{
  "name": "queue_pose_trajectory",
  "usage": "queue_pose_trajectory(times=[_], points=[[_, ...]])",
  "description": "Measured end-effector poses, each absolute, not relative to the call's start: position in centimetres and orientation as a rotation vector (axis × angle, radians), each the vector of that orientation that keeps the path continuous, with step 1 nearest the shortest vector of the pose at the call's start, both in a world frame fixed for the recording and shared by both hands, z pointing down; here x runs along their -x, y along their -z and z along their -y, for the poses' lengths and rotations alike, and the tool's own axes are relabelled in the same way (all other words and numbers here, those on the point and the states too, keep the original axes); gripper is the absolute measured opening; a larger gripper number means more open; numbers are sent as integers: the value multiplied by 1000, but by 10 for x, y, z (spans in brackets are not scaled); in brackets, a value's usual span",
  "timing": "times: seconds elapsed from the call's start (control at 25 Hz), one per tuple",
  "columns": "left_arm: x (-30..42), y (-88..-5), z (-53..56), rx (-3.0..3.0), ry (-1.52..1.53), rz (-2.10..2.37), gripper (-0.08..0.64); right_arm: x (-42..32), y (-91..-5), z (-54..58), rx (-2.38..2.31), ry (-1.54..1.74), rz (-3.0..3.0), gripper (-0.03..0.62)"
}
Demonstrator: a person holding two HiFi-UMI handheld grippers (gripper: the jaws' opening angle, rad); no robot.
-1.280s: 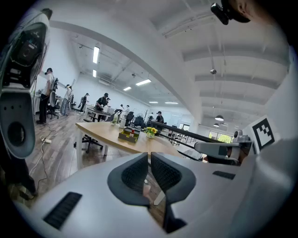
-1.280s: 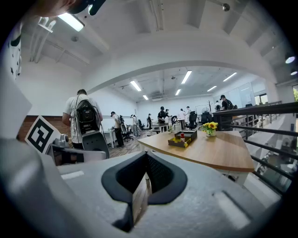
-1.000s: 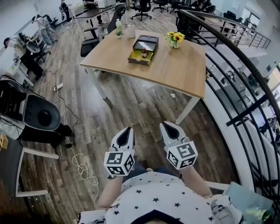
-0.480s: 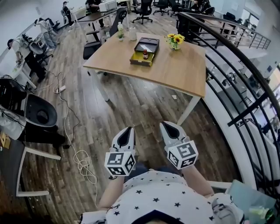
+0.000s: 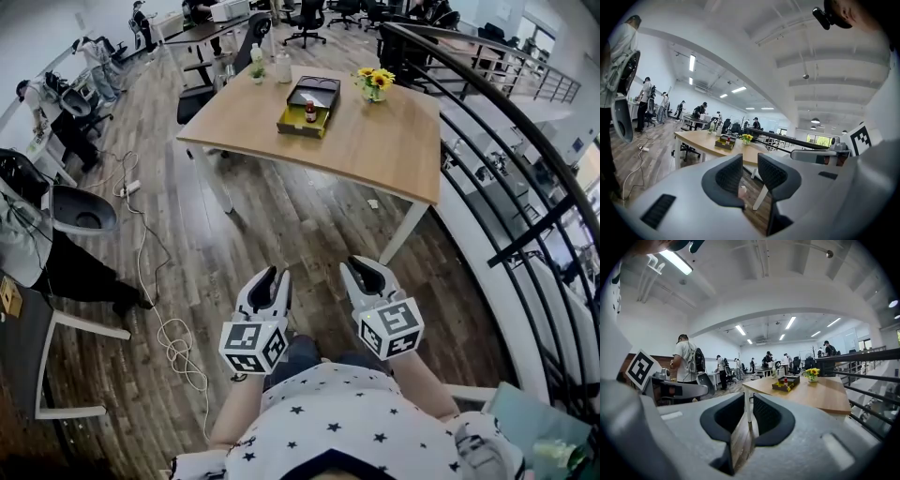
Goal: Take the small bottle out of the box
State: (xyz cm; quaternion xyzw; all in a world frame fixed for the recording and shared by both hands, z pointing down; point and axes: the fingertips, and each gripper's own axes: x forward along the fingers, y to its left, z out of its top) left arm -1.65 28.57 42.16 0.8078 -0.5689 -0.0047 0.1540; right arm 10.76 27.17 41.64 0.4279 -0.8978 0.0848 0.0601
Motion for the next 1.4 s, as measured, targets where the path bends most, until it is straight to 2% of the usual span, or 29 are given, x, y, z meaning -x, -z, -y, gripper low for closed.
queue_pose_trajectory(times=[0.24, 0.4, 0.76, 1.4], points=[[15, -426, -284, -2313, 0, 1628, 123, -108, -423, -266, -1280, -285, 2721, 143], [20, -431, -273, -2300, -4, 1625, 135, -102, -427, -255, -1269, -308, 2718, 178], [27, -438, -226, -2294, 17, 1601, 138, -95, -435, -208, -1279, -344, 2721, 183], [69, -425, -66, -2298, 22, 1557, 138, -54, -419, -50, -1288, -367, 2707, 183]])
